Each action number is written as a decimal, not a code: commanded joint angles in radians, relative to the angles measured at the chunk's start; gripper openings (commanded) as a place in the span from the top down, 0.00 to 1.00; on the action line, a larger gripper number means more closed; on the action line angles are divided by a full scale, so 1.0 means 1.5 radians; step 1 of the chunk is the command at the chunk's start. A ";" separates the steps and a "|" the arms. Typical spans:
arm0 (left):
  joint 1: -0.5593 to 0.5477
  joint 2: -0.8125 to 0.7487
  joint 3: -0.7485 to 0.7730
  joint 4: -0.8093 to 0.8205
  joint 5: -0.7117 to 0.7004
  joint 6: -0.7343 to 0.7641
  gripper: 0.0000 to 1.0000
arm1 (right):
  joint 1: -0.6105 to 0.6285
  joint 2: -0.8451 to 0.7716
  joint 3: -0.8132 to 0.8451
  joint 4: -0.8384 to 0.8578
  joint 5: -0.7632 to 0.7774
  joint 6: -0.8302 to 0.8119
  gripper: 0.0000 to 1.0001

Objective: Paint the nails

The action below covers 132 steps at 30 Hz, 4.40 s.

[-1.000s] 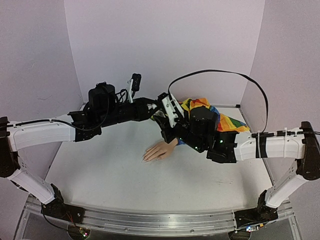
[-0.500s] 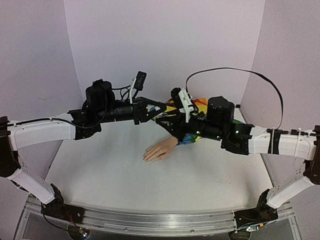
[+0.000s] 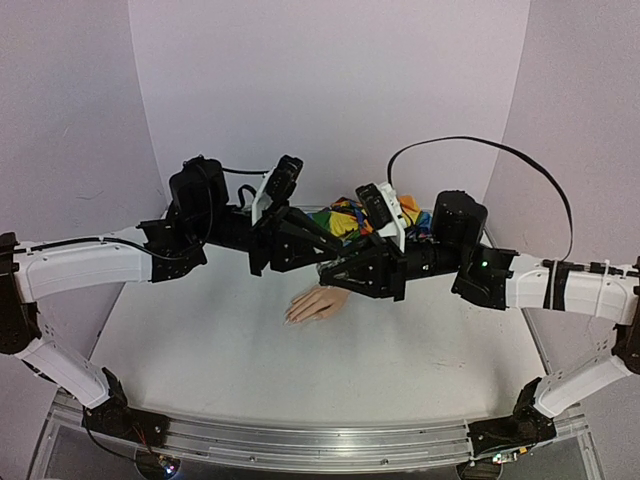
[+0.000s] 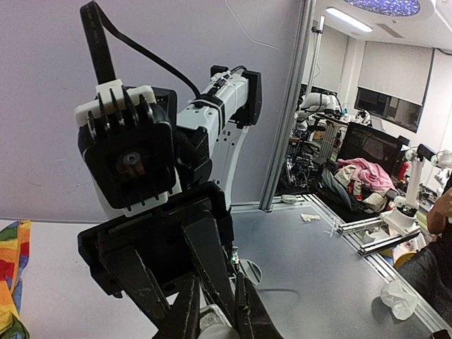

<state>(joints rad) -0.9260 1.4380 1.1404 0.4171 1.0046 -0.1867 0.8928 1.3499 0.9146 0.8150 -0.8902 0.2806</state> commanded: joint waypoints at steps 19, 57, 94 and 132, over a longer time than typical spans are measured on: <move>0.080 -0.068 -0.039 -0.053 -0.361 -0.234 0.23 | 0.043 0.028 0.067 -0.030 0.716 -0.255 1.00; 0.016 -0.001 0.029 -0.019 0.179 -0.040 1.00 | -0.003 -0.039 0.062 0.093 -0.135 -0.009 1.00; 0.044 -0.021 -0.003 -0.060 -0.457 -0.347 0.19 | 0.128 0.091 0.108 -0.026 0.866 -0.288 1.00; 0.029 -0.046 0.020 0.034 0.189 -0.017 1.00 | 0.016 -0.075 0.029 0.070 -0.102 -0.031 1.00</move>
<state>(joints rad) -0.9001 1.4185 1.1629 0.4564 1.1034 -0.2527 0.9333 1.3327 0.9710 0.7471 -0.8524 0.2153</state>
